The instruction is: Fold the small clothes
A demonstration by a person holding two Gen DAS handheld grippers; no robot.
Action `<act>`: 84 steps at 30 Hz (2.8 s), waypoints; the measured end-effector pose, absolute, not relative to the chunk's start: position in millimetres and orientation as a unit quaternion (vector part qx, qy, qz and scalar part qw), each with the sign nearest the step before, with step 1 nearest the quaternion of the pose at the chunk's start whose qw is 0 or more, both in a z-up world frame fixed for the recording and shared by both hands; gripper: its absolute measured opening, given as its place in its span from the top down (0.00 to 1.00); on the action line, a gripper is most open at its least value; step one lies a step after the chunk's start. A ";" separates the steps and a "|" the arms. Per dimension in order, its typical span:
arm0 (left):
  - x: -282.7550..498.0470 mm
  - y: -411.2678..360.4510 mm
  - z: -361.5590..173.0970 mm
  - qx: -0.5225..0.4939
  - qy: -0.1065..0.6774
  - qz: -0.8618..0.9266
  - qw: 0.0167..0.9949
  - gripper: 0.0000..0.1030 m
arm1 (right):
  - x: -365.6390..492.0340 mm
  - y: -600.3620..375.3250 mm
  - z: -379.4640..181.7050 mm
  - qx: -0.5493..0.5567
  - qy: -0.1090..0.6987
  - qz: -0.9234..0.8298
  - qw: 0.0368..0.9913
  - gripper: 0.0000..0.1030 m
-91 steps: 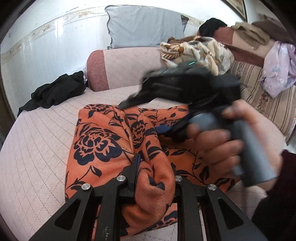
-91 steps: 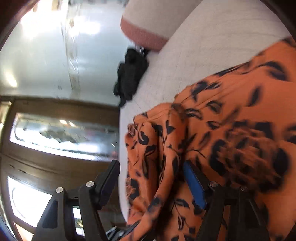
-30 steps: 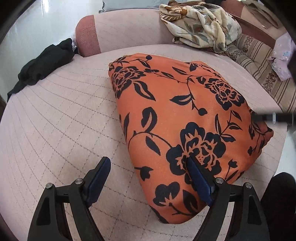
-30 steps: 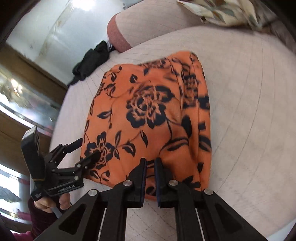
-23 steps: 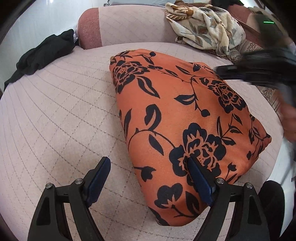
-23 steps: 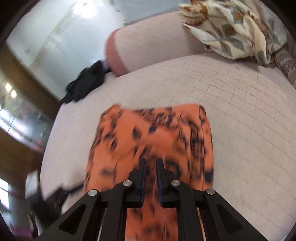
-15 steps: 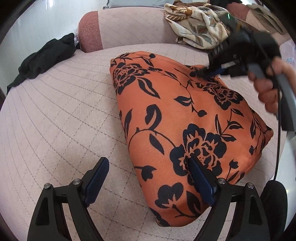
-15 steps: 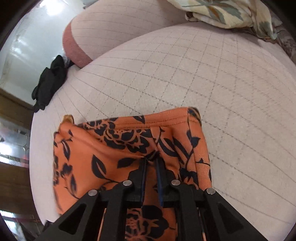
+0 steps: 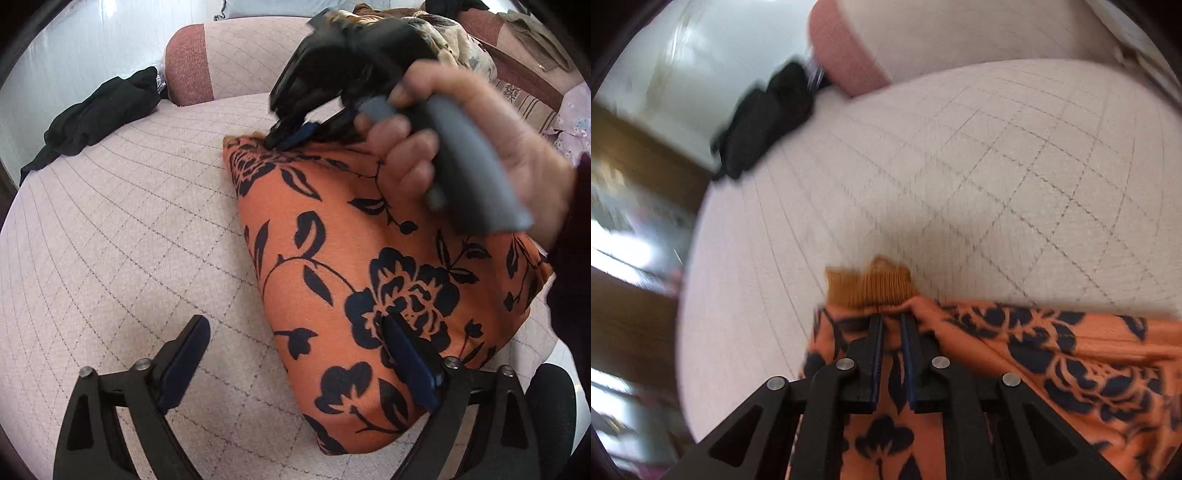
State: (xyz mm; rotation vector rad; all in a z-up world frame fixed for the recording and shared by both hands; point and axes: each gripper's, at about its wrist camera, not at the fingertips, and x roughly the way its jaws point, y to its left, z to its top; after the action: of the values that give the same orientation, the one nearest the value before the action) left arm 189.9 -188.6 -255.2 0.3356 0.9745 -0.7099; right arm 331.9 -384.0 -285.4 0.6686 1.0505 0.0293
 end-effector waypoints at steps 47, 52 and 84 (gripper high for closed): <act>195.7 -180.9 -250.6 0.135 0.444 -0.291 0.837 0.03 | 146.0 -395.0 -234.9 0.230 0.476 -0.116 0.840 0.76; 197.0 -182.8 -251.1 0.134 0.445 -0.290 0.836 0.02 | 162.5 -410.3 -263.9 0.288 0.456 -0.106 0.835 0.76; 221.9 -159.3 -222.2 0.018 0.436 -0.365 0.823 0.02 | 48.1 -446.8 -231.3 0.387 0.397 -0.076 0.829 0.09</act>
State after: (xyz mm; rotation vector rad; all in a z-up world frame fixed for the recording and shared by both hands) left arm 221.9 -159.3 -222.2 0.0384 0.9265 -0.7765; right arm 48.1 -446.8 -231.3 0.8220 0.8421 -0.1619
